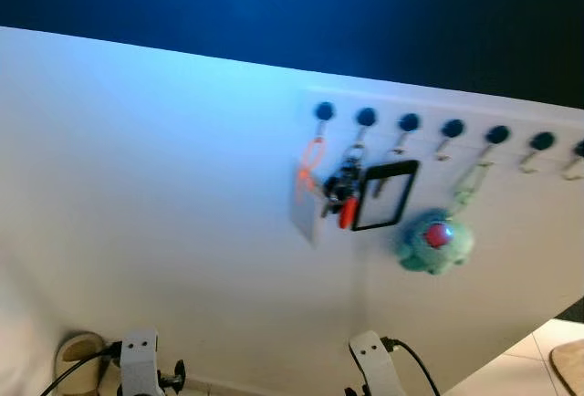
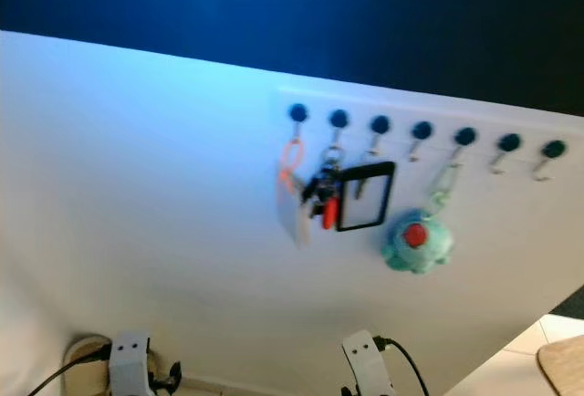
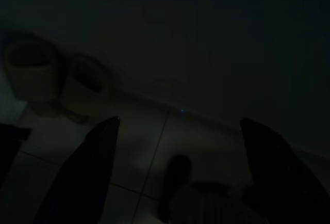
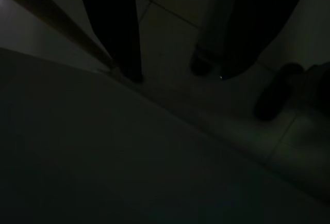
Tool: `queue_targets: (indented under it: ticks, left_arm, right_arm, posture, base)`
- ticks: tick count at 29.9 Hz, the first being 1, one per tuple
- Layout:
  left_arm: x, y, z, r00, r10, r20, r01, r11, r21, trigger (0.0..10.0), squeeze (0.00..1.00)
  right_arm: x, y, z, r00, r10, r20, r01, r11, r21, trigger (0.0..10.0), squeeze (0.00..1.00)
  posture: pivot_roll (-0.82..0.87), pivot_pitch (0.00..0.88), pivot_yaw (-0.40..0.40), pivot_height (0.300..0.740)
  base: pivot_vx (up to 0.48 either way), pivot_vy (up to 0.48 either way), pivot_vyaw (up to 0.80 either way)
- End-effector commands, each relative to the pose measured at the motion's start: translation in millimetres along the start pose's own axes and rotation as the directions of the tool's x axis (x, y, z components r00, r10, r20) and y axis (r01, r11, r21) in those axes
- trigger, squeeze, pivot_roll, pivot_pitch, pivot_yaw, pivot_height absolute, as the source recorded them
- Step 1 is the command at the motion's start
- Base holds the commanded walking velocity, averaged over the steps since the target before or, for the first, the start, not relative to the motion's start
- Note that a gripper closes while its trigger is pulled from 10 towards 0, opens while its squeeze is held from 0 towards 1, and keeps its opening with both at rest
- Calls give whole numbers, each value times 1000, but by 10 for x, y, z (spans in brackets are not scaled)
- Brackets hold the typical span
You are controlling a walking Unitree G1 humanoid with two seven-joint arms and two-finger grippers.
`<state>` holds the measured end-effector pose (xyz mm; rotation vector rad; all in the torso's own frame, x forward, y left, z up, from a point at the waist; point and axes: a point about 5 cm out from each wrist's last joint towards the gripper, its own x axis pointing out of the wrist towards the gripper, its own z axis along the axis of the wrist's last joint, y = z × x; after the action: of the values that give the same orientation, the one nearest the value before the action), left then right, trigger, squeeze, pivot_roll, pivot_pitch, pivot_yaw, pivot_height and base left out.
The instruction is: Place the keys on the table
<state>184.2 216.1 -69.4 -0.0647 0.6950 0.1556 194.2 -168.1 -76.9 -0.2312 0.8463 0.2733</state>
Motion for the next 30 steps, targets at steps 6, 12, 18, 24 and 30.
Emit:
queue_targets:
  ticks: [6, 12, 18, 24, 30]
  left_arm:
    - [3, -14, -1, 1000, -7, -6, 7, 1000, 9, 10000, 0]
    - [7, -9, 8, 1000, -5, -5, 5, 1000, 15, 10000, 0]
    - [7, -6, 11, 1000, -5, -4, 5, 1000, 16, 10000, 0]
    - [9, -5, 22, 1000, -7, 1, 7, 1000, 16, 10000, 0]
    - [10, -6, 25, 1000, -10, 1, 10, 1000, 20, 10000, 0]
  right_arm:
    - [-10, 4, -53, 1000, -21, -18, 22, 998, 61, 10000, 0]
    - [7, 74, -31, 1000, -19, -14, 20, 997, 69, 10000, 0]
    - [13, 88, -12, 1000, -18, -7, 18, 997, 73, 10000, 0]
    - [7, 52, -6, 1000, -20, 3, 20, 997, 76, 10000, 0]
    - [4, 46, -10, 1000, -22, 5, 22, 997, 78, 10000, 0]
  posture:
    - [69, 30, -53, 740]
    - [71, 28, -50, 740]
    - [71, 30, -51, 740]
    - [73, 33, -51, 740]
    - [72, 34, -47, 740]
  base:
    - [0, 0, 0]
    - [-337, 0, 0]
    - [-348, 0, 0]
    - [-335, 0, 0]
    - [-304, 0, 0]
